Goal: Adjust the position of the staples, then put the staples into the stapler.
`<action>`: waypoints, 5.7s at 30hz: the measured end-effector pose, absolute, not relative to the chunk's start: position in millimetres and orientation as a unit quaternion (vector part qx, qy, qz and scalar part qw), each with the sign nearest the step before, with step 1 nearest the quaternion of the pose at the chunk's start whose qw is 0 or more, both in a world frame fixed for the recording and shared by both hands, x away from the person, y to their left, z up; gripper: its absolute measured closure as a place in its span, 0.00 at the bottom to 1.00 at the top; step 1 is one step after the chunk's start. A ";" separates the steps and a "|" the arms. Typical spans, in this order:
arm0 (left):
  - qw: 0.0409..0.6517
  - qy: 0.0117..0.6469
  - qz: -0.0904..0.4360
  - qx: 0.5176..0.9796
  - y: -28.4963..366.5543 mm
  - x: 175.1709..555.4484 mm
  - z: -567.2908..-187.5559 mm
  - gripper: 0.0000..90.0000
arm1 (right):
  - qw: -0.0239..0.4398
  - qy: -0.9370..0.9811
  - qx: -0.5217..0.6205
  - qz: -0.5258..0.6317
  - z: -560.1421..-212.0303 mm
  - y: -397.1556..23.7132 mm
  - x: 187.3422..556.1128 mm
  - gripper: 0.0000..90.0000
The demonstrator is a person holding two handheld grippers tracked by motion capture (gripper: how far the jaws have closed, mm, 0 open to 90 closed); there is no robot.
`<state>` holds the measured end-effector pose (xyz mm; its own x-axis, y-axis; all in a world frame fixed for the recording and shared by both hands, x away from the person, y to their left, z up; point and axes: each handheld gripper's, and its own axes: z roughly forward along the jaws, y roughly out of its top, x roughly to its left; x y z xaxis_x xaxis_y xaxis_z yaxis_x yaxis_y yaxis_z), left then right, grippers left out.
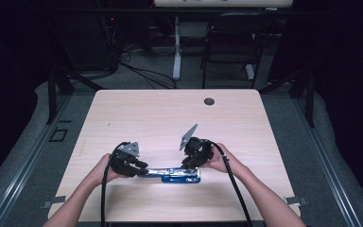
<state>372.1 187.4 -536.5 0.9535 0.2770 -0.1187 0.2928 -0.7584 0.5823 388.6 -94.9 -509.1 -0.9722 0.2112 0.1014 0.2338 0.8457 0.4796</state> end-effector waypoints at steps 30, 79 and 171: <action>0.312 0.152 -0.014 0.938 187.3 372.3 -536.8 0.77 | 0.025 -0.965 -0.084 -0.247 -516.4 -96.7 388.1 0.88; 0.311 0.153 -0.015 0.938 187.0 372.5 -536.7 0.77 | 0.004 -0.958 -0.145 -0.248 -518.0 -91.3 388.2 0.76; 0.313 0.156 -0.005 0.937 193.3 370.6 -533.7 0.73 | -0.011 -0.942 -0.147 -0.302 -534.6 -45.7 368.9 0.99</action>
